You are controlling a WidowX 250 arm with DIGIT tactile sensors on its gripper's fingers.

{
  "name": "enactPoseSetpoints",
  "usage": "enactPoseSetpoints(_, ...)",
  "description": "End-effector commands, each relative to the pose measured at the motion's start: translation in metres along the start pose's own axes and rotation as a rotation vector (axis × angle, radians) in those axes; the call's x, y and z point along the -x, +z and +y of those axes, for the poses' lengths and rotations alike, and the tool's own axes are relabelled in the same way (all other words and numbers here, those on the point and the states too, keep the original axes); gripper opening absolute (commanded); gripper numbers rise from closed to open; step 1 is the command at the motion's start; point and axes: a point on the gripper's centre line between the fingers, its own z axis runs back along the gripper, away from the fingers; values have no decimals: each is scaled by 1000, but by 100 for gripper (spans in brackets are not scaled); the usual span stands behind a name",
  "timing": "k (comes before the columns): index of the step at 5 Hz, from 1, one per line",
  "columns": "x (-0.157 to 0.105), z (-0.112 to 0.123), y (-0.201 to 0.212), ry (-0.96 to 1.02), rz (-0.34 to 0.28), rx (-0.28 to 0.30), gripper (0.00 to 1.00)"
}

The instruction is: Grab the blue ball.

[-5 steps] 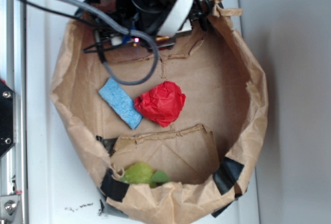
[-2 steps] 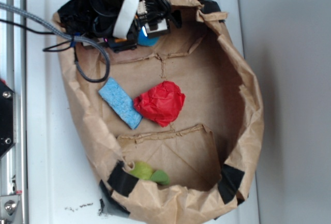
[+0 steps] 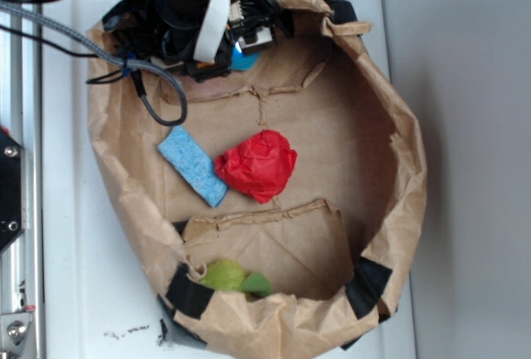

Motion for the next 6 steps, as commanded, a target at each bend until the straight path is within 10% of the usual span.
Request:
enactPoseSetpoints(1,-15,6,-2,21,17,-20,0)
enactPoseSetpoints(6,-31,29,28,74,-46,41,0)
